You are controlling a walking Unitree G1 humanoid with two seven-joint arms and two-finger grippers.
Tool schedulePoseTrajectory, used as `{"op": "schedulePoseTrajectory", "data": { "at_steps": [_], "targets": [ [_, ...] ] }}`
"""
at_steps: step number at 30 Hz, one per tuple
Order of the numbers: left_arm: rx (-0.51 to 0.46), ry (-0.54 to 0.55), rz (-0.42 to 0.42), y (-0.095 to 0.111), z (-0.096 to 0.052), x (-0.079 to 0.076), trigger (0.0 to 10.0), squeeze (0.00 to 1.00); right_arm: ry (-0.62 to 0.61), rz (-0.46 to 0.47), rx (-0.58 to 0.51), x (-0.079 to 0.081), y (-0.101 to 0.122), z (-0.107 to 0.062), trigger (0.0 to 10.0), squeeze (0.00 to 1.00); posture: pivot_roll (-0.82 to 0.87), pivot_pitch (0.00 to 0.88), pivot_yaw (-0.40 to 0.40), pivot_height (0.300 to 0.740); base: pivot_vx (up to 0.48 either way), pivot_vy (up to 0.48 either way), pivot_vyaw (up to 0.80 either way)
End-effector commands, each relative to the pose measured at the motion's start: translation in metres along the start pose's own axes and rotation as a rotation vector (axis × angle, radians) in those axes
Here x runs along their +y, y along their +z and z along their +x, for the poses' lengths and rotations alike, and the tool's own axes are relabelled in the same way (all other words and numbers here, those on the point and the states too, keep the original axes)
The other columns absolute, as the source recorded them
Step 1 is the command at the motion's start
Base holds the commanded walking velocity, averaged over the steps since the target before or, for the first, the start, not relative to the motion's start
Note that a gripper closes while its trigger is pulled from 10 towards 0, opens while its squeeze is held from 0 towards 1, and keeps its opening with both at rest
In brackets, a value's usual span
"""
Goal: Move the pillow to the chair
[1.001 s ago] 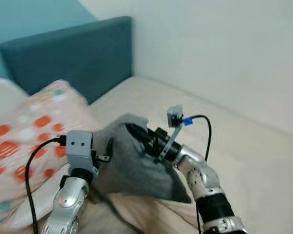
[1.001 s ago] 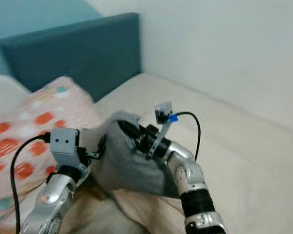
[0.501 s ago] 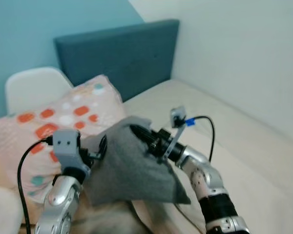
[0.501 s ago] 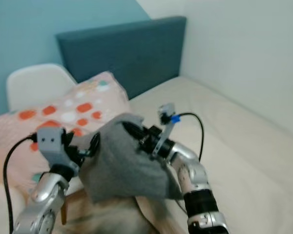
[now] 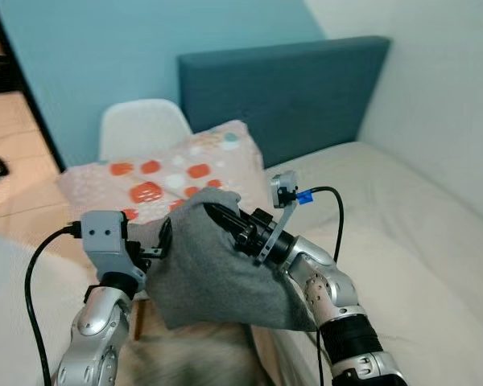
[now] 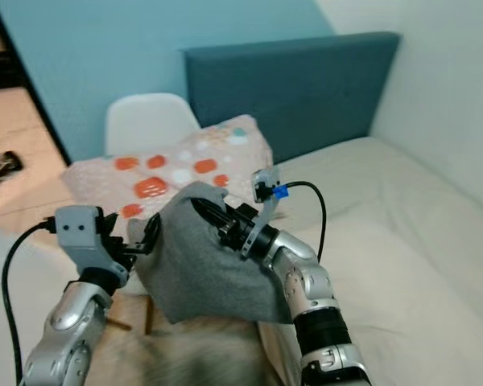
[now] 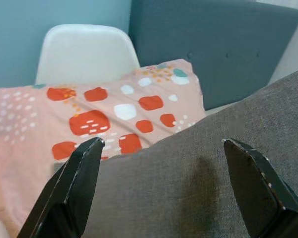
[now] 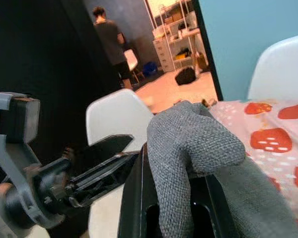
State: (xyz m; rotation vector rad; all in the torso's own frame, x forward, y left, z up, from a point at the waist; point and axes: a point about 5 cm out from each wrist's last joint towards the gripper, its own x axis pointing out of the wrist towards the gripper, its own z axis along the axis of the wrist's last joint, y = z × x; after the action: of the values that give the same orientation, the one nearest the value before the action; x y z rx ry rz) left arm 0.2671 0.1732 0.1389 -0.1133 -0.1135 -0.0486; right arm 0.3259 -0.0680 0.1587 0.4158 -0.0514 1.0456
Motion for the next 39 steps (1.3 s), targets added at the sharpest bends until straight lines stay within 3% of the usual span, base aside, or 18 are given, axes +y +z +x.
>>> {"op": "schedulePoseTrajectory", "data": {
  "at_steps": [1, 25, 39],
  "targets": [
    [0.018, 0.000, -0.009, -0.0043, 0.0000, 0.0005, 10.0, 0.00, 0.031, -0.001, -0.062, 0.0022, 0.0117, 0.0046, 0.0, 0.00, 0.02, 0.000, -0.073, 0.740, 0.000, 0.000, 0.78],
    [0.023, -0.003, -0.017, -0.0046, 0.0030, -0.0015, 10.0, 0.00, 0.019, 0.013, -0.066, -0.0023, 0.0142, 0.0050, 0.0, 0.00, 0.01, 0.000, -0.082, 0.740, 0.000, 0.000, 0.78],
    [0.010, -0.001, 0.031, -0.0013, 0.0032, -0.0029, 10.0, 0.00, 0.037, 0.011, -0.074, -0.0005, 0.0157, 0.0052, 0.0, 0.00, 0.01, 0.000, -0.074, 0.740, 0.000, 0.000, 0.78]
  ]
}}
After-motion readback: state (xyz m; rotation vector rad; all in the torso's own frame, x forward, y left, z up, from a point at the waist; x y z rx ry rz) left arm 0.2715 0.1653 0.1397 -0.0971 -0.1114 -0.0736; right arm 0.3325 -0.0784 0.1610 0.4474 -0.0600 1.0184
